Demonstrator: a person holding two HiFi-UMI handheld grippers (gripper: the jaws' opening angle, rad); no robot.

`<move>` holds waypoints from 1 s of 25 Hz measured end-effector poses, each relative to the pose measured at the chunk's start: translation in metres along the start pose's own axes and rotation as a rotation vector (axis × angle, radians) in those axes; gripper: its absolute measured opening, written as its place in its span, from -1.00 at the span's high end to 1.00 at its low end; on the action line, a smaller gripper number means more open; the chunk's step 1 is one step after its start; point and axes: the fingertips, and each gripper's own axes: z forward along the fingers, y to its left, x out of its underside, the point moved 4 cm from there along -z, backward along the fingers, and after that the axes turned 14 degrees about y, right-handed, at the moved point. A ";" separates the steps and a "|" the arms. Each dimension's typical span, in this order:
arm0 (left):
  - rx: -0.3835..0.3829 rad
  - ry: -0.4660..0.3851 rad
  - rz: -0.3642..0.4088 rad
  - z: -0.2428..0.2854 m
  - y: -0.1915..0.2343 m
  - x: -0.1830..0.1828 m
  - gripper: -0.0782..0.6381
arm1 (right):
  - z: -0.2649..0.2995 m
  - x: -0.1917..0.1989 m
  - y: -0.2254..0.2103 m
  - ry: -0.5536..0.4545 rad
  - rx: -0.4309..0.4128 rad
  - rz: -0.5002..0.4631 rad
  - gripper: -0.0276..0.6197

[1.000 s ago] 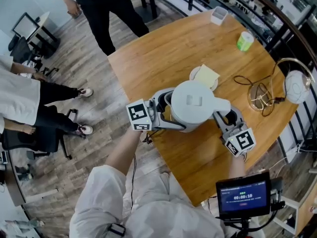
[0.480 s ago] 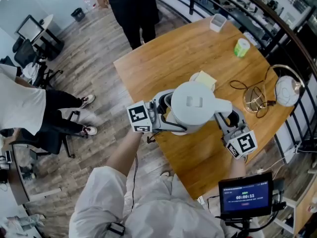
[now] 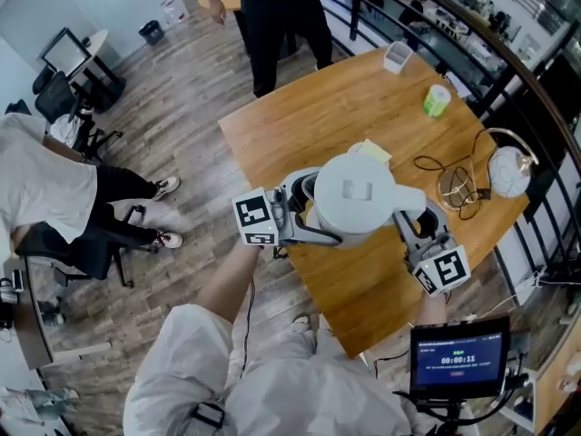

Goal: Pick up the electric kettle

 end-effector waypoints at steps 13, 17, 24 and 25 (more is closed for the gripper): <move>0.000 0.000 0.031 -0.013 -0.064 -0.045 -0.84 | -0.051 -0.046 0.041 -0.049 0.028 -0.030 0.50; 0.002 0.001 0.040 -0.016 -0.078 -0.054 -0.84 | -0.063 -0.054 0.051 -0.058 0.026 -0.032 0.50; 0.005 0.014 0.036 -0.020 -0.101 -0.054 -0.84 | -0.077 -0.054 0.068 -0.063 0.032 -0.028 0.50; 0.004 0.013 0.034 -0.022 -0.105 -0.054 -0.84 | -0.080 -0.055 0.073 -0.064 0.032 -0.027 0.50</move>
